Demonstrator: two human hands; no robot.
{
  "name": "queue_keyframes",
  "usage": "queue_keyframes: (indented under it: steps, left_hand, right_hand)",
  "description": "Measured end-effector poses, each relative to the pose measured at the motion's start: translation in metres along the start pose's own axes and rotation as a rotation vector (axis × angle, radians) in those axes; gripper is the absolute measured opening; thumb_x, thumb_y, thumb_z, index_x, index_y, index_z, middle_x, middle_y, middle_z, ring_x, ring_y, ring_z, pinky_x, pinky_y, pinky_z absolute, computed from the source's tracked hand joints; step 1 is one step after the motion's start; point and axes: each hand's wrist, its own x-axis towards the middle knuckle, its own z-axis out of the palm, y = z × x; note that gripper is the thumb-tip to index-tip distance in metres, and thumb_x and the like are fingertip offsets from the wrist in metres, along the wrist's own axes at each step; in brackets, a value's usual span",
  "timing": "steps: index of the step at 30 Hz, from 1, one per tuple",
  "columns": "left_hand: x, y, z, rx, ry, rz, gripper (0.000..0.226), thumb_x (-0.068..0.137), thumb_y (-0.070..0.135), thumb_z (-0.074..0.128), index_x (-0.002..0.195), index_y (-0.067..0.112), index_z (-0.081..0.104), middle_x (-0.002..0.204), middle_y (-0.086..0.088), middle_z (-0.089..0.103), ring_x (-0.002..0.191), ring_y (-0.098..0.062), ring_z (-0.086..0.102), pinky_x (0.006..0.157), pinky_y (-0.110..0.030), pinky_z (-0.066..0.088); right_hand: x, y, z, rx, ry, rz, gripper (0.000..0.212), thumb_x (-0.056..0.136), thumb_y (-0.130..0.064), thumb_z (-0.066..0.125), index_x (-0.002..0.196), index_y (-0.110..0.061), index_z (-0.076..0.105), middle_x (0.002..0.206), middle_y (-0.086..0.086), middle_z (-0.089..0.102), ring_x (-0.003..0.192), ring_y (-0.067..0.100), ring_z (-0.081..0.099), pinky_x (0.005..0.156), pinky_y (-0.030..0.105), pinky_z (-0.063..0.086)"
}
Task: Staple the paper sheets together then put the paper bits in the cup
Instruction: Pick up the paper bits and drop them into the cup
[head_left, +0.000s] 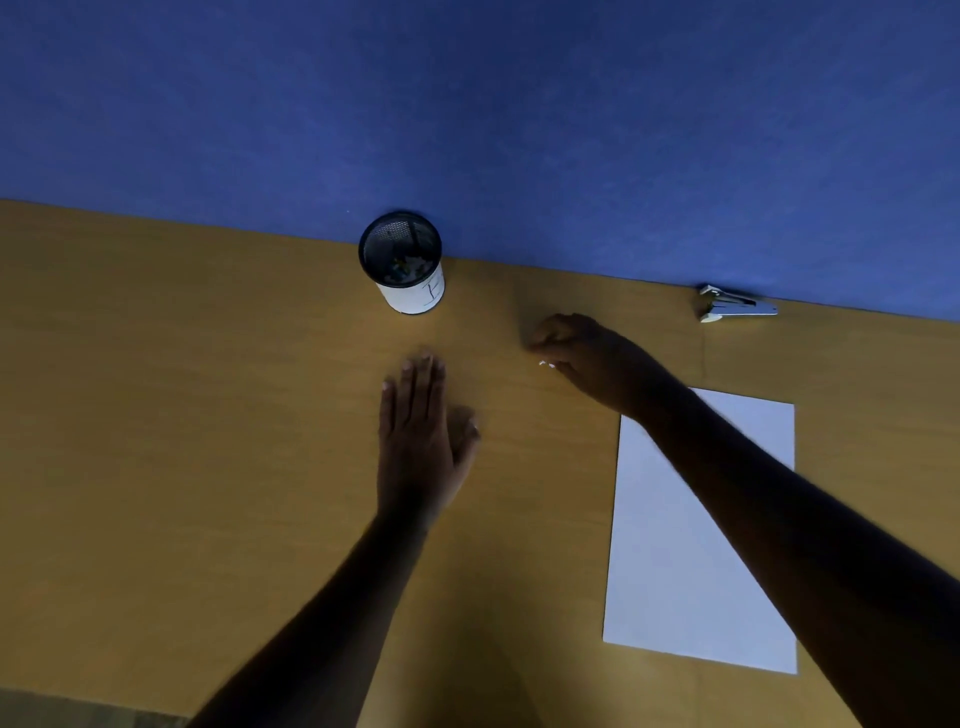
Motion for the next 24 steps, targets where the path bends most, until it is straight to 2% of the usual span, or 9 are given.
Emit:
queue_keyframes:
  steps: [4,7,10,12,14,16,18,24]
  left_hand:
    - [-0.001,-0.002,0.000,0.015,-0.006,0.005,0.079,0.107,0.053,0.043,0.169,0.007,0.024,0.180,-0.009,0.019,0.168,-0.029,0.017,0.136,-0.053,0.014]
    - [0.000,0.001,0.001,0.005,-0.001,0.006,0.080,0.107,0.053,0.041,0.169,0.007,0.023,0.180,-0.009,0.018,0.168,-0.029,0.016,0.136,-0.053,0.014]
    - [0.000,0.002,0.001,-0.001,0.009,0.002,0.080,0.106,0.052,0.044,0.169,0.007,0.024,0.180,-0.009,0.018,0.168,-0.029,0.017,0.136,-0.054,0.015]
    - [0.001,0.002,0.001,-0.001,0.008,0.003,0.080,0.106,0.051,0.046,0.169,0.008,0.024,0.180,-0.009,0.019,0.168,-0.028,0.016,0.136,-0.053,0.015]
    - [0.001,0.003,0.000,-0.004,0.012,0.002,0.080,0.105,0.051,0.047,0.169,0.008,0.024,0.180,-0.009,0.020,0.168,-0.028,0.017,0.136,-0.053,0.015]
    - [0.001,0.002,0.001,-0.006,0.016,0.004,0.080,0.105,0.050,0.048,0.169,0.008,0.024,0.179,-0.009,0.020,0.167,-0.028,0.017,0.136,-0.053,0.015]
    - [0.001,0.002,0.001,-0.002,0.014,0.006,0.080,0.105,0.050,0.048,0.169,0.008,0.024,0.180,-0.008,0.019,0.168,-0.028,0.017,0.136,-0.054,0.016]
    - [0.001,0.002,0.001,-0.002,0.011,0.000,0.080,0.106,0.051,0.048,0.169,0.008,0.025,0.180,-0.008,0.018,0.168,-0.027,0.015,0.136,-0.054,0.016]
  right_hand:
    - [-0.019,-0.001,0.006,-0.002,0.037,-0.043,0.047,0.091,0.008,0.064,0.134,-0.010,0.065,0.132,0.014,0.064,0.120,0.027,0.063,0.100,0.038,0.057]
    - [-0.034,0.003,0.004,0.000,0.099,0.003,0.047,0.085,0.013,0.070,0.126,-0.009,0.072,0.129,0.014,0.067,0.119,0.029,0.066,0.104,0.036,0.053]
    - [-0.040,0.001,0.004,0.067,0.105,0.095,0.043,0.091,0.005,0.068,0.130,-0.012,0.069,0.132,0.010,0.064,0.121,0.027,0.064,0.104,0.036,0.054]
    - [-0.039,0.000,0.005,0.087,0.121,0.124,0.035,0.096,-0.004,0.067,0.131,-0.012,0.067,0.130,0.008,0.064,0.119,0.023,0.063,0.102,0.031,0.053]
    - [-0.034,-0.002,0.005,0.117,0.142,0.147,0.028,0.099,-0.015,0.066,0.126,-0.010,0.070,0.125,0.007,0.067,0.114,0.020,0.064,0.097,0.023,0.048]
    - [-0.029,-0.005,0.004,0.170,0.138,0.186,0.024,0.100,-0.021,0.065,0.121,-0.010,0.071,0.119,0.006,0.068,0.108,0.016,0.064,0.092,0.023,0.050]
    - [-0.026,-0.005,0.004,0.199,0.119,0.195,0.022,0.101,-0.023,0.063,0.118,-0.012,0.073,0.116,0.003,0.067,0.104,0.012,0.064,0.091,0.025,0.053]
    - [-0.015,0.003,-0.002,0.168,0.031,0.117,0.016,0.101,-0.021,0.063,0.109,-0.015,0.075,0.111,0.001,0.068,0.098,0.011,0.064,0.085,0.022,0.051]
